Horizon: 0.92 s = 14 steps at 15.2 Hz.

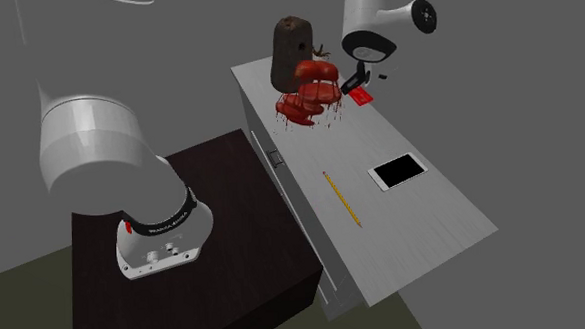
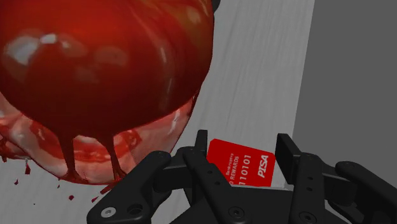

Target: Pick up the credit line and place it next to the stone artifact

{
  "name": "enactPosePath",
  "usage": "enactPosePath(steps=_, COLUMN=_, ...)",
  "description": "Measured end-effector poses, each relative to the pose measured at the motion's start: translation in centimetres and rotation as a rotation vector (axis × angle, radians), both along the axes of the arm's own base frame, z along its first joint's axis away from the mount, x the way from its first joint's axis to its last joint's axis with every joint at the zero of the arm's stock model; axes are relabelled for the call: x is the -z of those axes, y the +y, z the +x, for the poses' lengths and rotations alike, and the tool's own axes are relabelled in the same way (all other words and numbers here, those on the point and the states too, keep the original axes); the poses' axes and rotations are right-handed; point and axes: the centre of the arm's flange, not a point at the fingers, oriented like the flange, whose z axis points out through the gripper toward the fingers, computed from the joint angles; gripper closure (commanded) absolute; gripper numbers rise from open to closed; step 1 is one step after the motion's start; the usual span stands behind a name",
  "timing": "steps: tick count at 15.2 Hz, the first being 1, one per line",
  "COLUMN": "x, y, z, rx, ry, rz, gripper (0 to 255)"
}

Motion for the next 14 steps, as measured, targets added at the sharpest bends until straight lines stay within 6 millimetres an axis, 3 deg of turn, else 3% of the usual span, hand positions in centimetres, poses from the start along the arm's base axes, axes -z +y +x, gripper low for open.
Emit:
enactPosePath(steps=5, x=0.8, y=-1.1, z=0.4, rx=0.029, ry=-0.055, rz=-0.028, gripper=255)
enactPosePath(steps=14, x=1.2, y=-0.4, z=1.0, rx=0.016, ry=-0.101, rz=-0.015, gripper=255)
